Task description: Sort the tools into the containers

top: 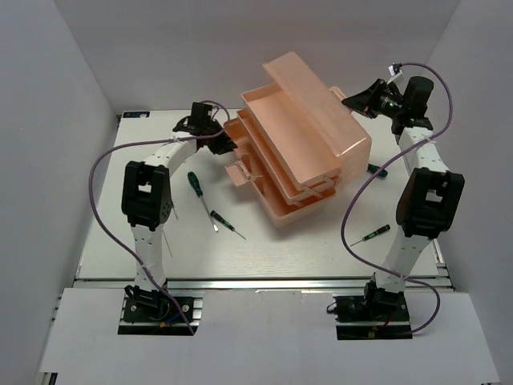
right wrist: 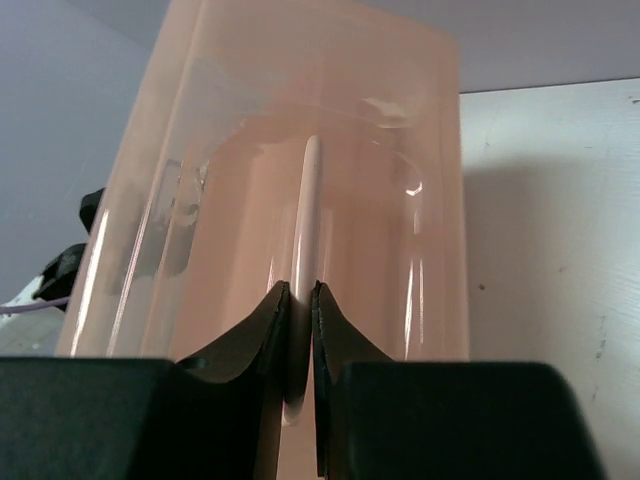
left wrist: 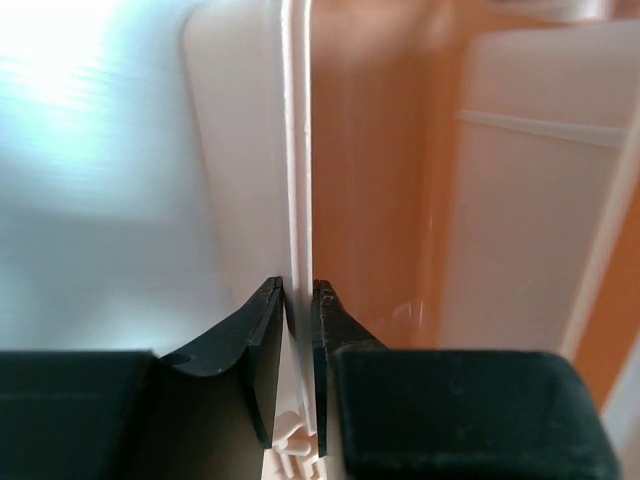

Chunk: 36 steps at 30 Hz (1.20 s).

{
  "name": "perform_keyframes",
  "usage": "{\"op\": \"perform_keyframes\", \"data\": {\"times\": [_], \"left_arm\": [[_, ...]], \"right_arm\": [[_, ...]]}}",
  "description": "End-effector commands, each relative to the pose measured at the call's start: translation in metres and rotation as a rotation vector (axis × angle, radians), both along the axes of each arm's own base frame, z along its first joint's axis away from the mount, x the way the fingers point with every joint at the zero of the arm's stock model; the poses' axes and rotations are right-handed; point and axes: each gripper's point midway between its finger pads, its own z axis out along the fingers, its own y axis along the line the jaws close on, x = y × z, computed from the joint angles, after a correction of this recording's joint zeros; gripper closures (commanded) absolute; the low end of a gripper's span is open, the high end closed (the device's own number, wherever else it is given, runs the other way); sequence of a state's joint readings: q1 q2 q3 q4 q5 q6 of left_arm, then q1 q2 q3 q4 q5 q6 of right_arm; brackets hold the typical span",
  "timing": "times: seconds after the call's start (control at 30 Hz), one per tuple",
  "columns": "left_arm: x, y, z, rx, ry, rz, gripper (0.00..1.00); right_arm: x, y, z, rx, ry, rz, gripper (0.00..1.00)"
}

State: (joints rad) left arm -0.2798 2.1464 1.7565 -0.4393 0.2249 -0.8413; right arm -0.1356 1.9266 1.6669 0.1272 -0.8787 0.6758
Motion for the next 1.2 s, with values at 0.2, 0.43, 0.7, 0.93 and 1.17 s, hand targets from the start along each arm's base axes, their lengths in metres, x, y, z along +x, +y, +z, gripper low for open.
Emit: {"op": "perform_keyframes", "data": {"times": [0.2,0.43,0.7,0.93,1.17], "left_arm": [[0.001,0.116,0.01,0.156,0.005,0.143,0.79],[0.005,0.105,0.001,0.106,0.017,0.108,0.79],[0.006,0.104,0.006,0.104,0.011,0.102,0.77],[0.002,0.102,0.002,0.089,0.014,0.094,0.77],[0.003,0.099,0.003,0.069,0.001,0.094,0.77]], "right_arm": [[0.027,-0.025,-0.043,-0.039,-0.048,0.002,1.0],[0.033,-0.015,-0.07,-0.111,-0.027,0.018,0.93],[0.049,-0.039,-0.092,-0.305,-0.077,-0.037,0.5],[0.049,-0.071,-0.097,-0.464,-0.083,-0.079,0.44],[0.032,-0.103,-0.085,-0.686,-0.151,-0.084,0.4]]}}
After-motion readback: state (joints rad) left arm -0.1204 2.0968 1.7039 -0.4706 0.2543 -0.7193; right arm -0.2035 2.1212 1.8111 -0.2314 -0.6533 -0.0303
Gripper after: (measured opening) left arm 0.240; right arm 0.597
